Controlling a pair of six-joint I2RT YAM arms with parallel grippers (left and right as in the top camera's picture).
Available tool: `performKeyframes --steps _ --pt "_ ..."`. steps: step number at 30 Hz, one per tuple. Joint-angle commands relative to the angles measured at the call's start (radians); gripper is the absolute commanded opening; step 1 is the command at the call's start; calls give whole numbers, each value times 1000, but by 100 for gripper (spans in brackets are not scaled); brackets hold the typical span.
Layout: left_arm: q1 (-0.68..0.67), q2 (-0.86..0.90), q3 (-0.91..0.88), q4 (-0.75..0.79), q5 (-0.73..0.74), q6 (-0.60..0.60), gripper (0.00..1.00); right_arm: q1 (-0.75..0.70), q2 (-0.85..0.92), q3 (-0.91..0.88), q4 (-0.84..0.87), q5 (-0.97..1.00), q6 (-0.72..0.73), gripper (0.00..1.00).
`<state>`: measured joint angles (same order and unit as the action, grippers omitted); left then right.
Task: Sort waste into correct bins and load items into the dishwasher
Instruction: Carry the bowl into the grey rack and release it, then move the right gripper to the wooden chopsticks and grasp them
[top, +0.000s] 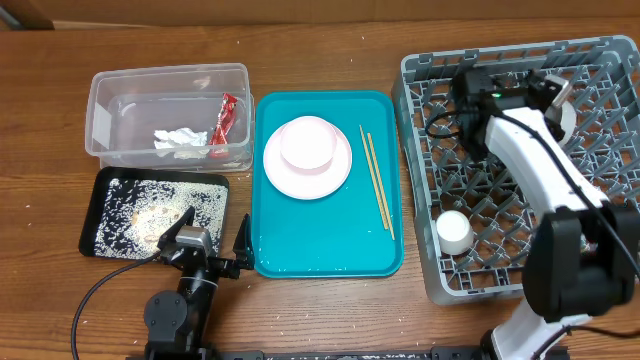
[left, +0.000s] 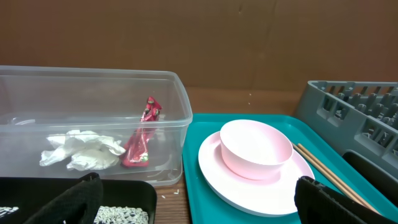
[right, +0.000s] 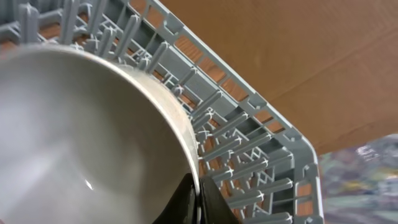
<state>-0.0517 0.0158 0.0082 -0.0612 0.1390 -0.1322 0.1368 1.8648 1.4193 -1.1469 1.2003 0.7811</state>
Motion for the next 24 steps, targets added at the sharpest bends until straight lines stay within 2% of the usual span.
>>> performKeyframes --steps 1,13,15,21,24 --pt "3 -10 -3 -2 10 -10 100 38 11 0 -16 14 -1 4" --pt "3 -10 -3 -2 10 -10 100 244 11 0 -76 10 35 4" --pt "3 -10 -3 -2 10 -10 100 267 11 2 -95 10 35 11" --pt "3 -10 -3 -2 10 -10 100 328 5 3 -146 -40 40 16" --pt "3 -10 -3 -2 10 -10 100 349 2 3 -196 -87 136 14"
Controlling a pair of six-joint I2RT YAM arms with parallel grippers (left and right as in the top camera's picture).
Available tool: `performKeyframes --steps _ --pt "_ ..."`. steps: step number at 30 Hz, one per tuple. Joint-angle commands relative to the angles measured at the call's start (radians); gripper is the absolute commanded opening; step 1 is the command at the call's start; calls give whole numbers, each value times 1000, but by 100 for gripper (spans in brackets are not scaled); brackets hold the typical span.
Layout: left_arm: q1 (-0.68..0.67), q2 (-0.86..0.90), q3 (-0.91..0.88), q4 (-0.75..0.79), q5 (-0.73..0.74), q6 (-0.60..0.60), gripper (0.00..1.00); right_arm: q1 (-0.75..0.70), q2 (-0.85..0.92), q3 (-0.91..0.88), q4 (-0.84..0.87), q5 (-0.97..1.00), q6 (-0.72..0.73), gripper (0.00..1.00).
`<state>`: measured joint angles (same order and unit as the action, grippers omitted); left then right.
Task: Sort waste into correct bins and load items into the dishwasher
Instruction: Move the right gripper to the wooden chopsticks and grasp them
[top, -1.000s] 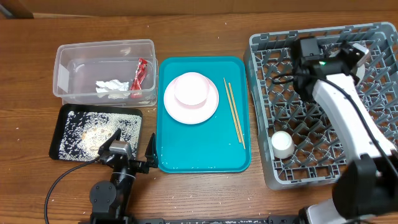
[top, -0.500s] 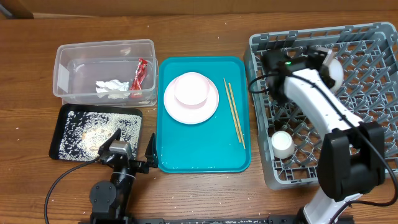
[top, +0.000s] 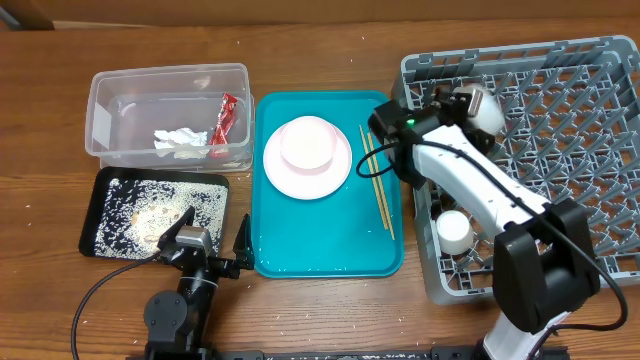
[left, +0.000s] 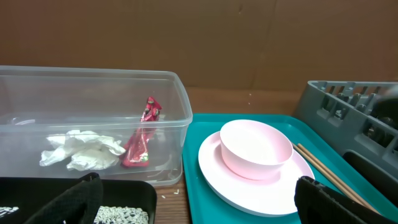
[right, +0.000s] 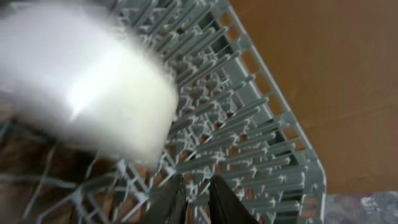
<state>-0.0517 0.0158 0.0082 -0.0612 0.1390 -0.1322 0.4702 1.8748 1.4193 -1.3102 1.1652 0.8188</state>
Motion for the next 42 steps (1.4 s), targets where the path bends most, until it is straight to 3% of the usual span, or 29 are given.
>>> performKeyframes --steps 1,6,16,18,22,23,26,29,36,42 --pt "3 -10 -3 -2 10 -10 100 19 -8 3 -47 -58 129 12" --pt "3 -10 -3 -2 10 -10 100 21 -8 3 -84 -113 179 9" --pt "3 -10 -3 -2 10 -10 100 55 -63 56 -137 -195 190 17" --pt "3 -10 -3 -2 10 -10 100 81 -80 77 -116 -264 101 20" --pt "3 -10 -3 -2 10 -10 100 137 -95 80 63 -679 -352 25" --pt "3 -10 -3 -2 10 -10 100 151 -94 72 120 -867 -485 29" --pt "3 -10 -3 -2 10 -10 100 167 -93 50 211 -1142 -661 43" --pt "3 -10 -3 -2 10 -10 100 166 -92 5 297 -1167 -663 50" --pt "3 -10 -3 -2 10 -10 100 89 -77 -100 428 -1172 -663 54" --pt "3 -10 -3 -2 10 -10 100 37 -44 -177 524 -1197 -684 52"
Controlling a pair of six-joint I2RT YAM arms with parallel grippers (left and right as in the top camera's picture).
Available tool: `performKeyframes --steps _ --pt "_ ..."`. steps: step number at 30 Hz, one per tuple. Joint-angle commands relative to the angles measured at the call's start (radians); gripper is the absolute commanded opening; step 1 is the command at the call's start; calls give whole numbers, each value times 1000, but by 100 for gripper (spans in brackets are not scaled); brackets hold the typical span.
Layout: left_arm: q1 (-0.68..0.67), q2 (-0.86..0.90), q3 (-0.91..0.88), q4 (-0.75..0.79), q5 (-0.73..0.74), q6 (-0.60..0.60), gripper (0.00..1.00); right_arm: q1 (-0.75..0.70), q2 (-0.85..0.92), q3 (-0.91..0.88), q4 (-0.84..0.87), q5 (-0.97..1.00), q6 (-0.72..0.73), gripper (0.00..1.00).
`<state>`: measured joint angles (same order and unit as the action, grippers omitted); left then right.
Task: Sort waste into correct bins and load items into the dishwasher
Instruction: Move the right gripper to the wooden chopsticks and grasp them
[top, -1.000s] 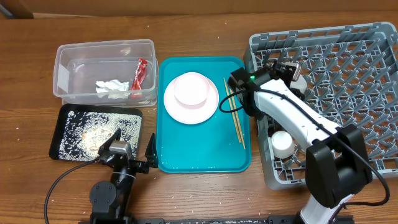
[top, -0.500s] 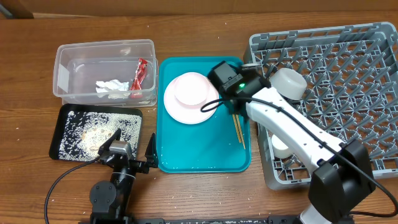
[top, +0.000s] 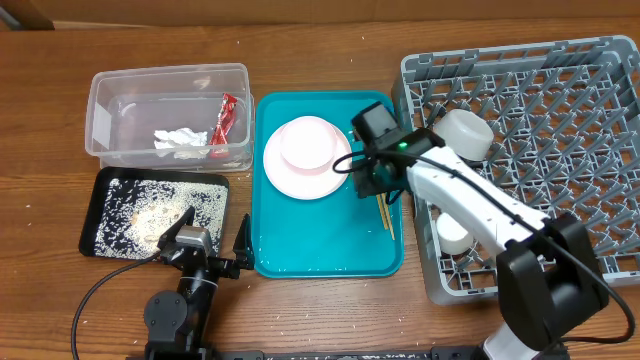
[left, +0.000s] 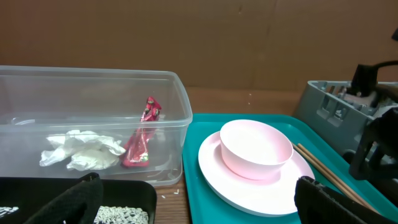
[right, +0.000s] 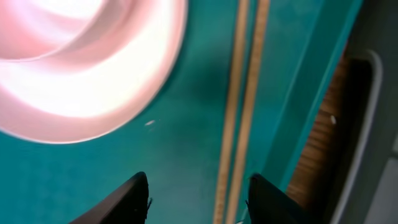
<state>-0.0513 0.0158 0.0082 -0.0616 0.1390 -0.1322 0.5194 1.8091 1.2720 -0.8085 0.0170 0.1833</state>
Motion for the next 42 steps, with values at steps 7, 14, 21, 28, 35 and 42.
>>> performKeyframes --steps 7,14,21,28,35,42 --pt "2 -10 -3 -2 10 -10 100 -15 86 -45 61 -114 -116 40" --pt "2 -10 -3 -2 10 -10 100 -16 157 -44 90 -37 -102 36" --pt "2 -10 -3 -2 10 -10 100 -10 164 -44 89 -45 -102 28" --pt "2 -10 -3 -2 10 -10 100 -10 81 -10 18 -45 -101 28" --pt "2 -10 -3 -2 10 -10 100 -11 67 -11 39 -35 -102 37" --pt "2 -10 -3 -2 10 -10 100 -15 67 -24 76 64 -101 43"
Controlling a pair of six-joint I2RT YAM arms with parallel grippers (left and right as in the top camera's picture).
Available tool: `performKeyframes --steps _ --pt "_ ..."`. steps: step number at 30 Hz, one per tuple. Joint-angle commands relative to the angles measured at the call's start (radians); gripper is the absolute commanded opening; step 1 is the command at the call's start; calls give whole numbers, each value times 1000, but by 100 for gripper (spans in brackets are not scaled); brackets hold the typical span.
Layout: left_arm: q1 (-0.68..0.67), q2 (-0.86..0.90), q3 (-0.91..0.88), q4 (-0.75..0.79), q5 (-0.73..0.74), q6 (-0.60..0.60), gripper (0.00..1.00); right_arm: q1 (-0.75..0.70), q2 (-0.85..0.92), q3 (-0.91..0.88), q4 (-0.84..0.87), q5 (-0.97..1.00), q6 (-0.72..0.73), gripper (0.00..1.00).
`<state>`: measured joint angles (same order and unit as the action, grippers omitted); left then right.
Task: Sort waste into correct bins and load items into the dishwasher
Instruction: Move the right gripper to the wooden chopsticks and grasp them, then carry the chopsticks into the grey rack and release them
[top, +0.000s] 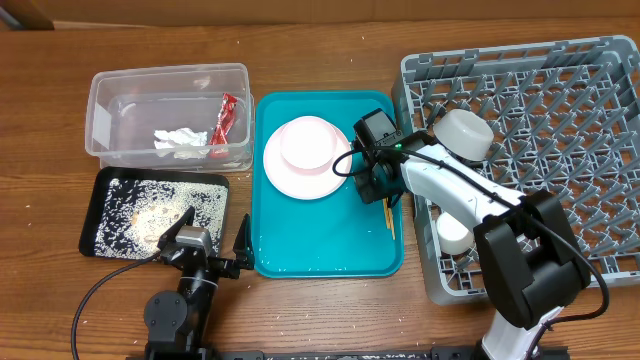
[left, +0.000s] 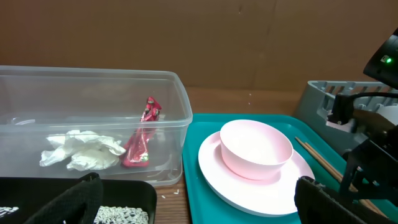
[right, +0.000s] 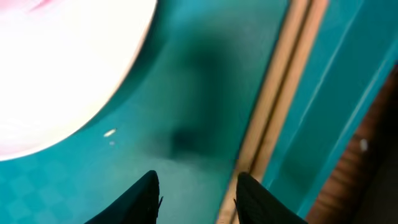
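Note:
A pair of wooden chopsticks (right: 273, 106) lies along the right side of the teal tray (top: 310, 235). My right gripper (right: 196, 193) is open low over the tray, its right finger over the chopsticks and its left finger on bare tray. A pink bowl (top: 306, 143) sits on a pink plate (top: 290, 175) at the tray's far part. The grey dishwasher rack (top: 560, 190) holds a white bowl (top: 463, 131) and a small white cup (top: 455, 233). My left gripper (left: 193, 199) is open near the table's front edge, at the black tray.
A clear bin (top: 165, 115) at the back left holds crumpled tissue (top: 180, 138) and a red wrapper (top: 223, 118). A black tray (top: 155, 210) scattered with rice lies in front of it. The rack's wall stands just right of the chopsticks.
My right gripper has dropped closer to the tray and its fingers stand narrower, the right finger now over the chopsticks. The left arm has not moved.
My right gripper held the white bowl by its rim over the far part of the rack. Then the bowl sat in the rack's left part, let go. The gripper was then open over the chopsticks on the tray, and now it is lower over them.

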<state>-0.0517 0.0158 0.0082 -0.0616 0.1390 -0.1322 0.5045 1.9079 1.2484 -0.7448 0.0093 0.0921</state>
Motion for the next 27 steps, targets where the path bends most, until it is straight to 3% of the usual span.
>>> performKeyframes --steps 1,8,11,13,14,16,27 --pt "3 -10 -3 -2 10 -10 100 -7 -32 -10 26 78 -10 45" --pt "3 -10 -3 -2 10 -10 100 -10 -32 -81 94 11 10 45" --pt "3 -10 -3 -2 10 -10 100 -7 -32 -108 115 11 23 39" --pt "3 -10 -3 -2 10 -10 100 -7 -32 -110 107 9 43 28" --pt "3 -10 -3 -2 10 -10 100 -6 -33 -103 92 -11 42 12" --pt "3 -10 -3 -2 10 -10 100 -6 -35 -77 64 -51 43 4" --pt "3 -10 -3 -2 10 -10 100 -51 -171 238 -155 -97 69 4"
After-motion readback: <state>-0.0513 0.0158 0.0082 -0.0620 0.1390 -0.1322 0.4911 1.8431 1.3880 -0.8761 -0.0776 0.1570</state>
